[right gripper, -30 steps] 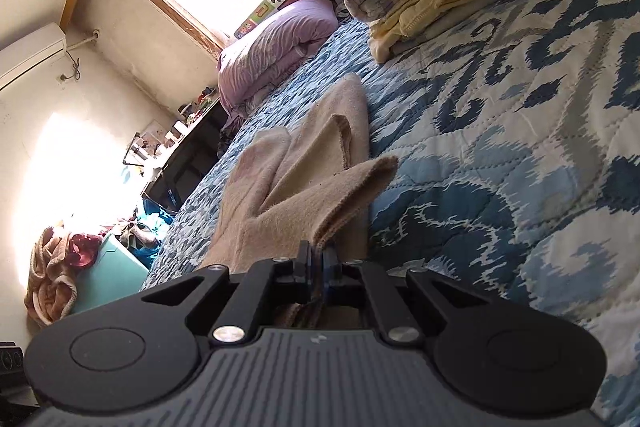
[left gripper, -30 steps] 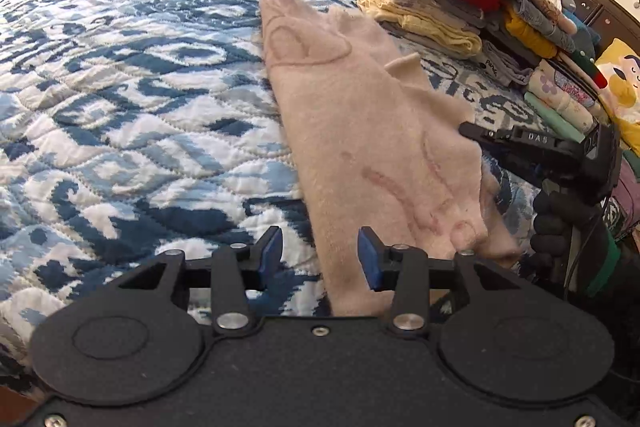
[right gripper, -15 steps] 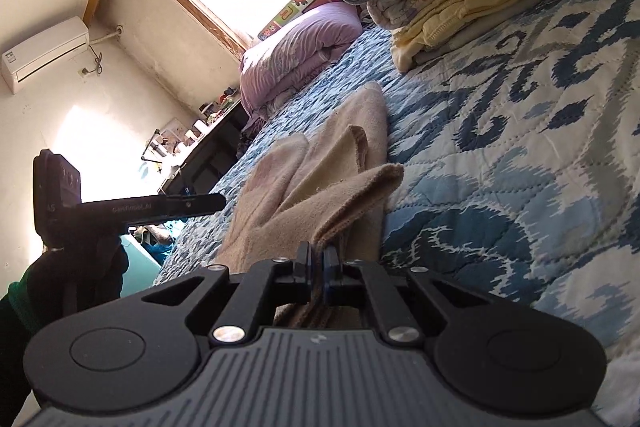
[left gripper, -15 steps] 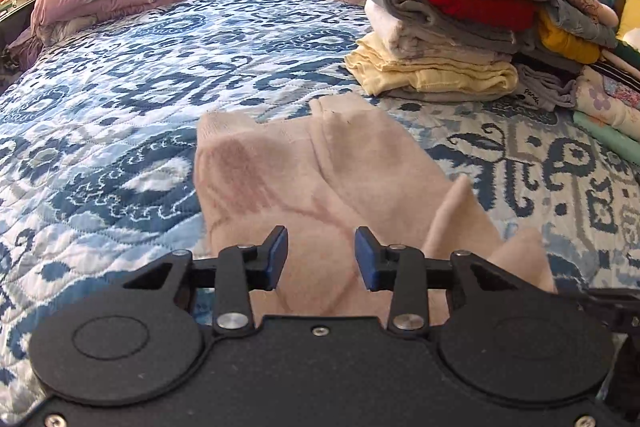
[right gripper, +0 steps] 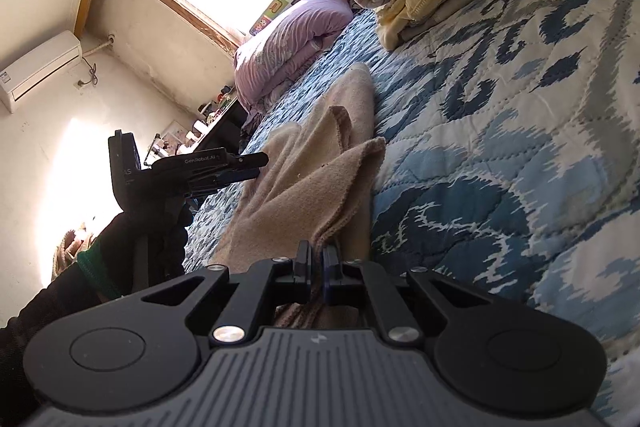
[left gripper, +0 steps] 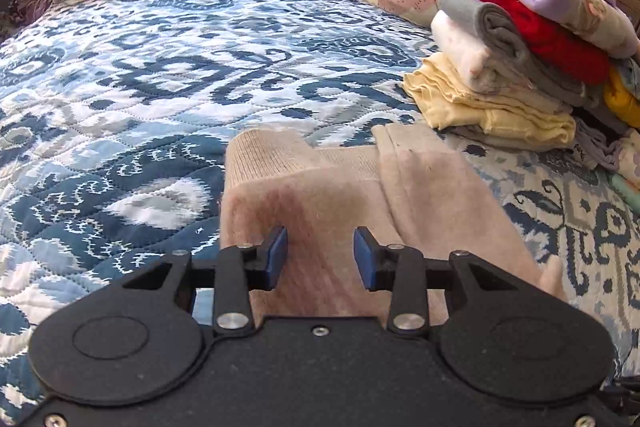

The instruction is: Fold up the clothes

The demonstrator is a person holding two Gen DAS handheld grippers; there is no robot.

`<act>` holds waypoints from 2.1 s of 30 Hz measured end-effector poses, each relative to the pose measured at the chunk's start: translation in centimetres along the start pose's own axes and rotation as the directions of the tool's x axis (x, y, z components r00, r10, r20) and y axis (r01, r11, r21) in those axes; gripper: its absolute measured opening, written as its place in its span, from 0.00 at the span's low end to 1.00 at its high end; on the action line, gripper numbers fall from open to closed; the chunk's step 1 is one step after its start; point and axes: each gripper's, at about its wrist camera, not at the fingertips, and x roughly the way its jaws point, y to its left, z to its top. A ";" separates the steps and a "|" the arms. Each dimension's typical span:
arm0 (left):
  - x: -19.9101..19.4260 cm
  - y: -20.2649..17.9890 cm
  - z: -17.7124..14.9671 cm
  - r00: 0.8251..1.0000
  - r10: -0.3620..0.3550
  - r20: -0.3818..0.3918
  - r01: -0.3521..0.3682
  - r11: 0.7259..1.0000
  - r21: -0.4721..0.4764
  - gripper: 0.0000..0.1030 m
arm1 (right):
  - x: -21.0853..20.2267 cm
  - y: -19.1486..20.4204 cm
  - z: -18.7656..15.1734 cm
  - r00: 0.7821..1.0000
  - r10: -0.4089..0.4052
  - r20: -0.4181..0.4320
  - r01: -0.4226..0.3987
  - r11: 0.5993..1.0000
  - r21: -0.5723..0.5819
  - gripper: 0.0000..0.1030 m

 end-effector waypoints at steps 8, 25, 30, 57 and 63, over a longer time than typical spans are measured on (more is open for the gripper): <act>-3.4 -2.6 -1.5 0.998 0.060 -0.016 -0.059 0.997 0.056 0.42 | -0.1 -0.4 -0.1 0.999 0.029 0.017 -0.030 0.999 0.015 0.07; -20.6 -15.2 -23.1 0.987 -0.067 -0.149 0.138 0.830 0.541 0.50 | -1.0 7.2 3.3 1.000 0.016 0.004 -0.015 0.997 -0.070 0.07; -21.0 -14.8 -24.6 0.989 -0.033 -0.147 0.111 0.818 0.564 0.50 | 1.4 11.0 5.0 0.998 -0.019 -0.052 0.013 0.994 -0.108 0.07; -20.6 -12.0 -24.7 0.955 -0.203 -0.216 0.281 0.855 0.437 0.56 | 8.5 18.9 0.4 0.973 -0.136 -0.185 0.025 0.864 -0.503 0.35; -22.9 -10.8 -24.1 0.969 -0.179 -0.172 0.235 0.884 0.405 0.57 | 6.5 18.3 -3.5 0.955 -0.184 -0.234 0.000 0.785 -0.620 0.35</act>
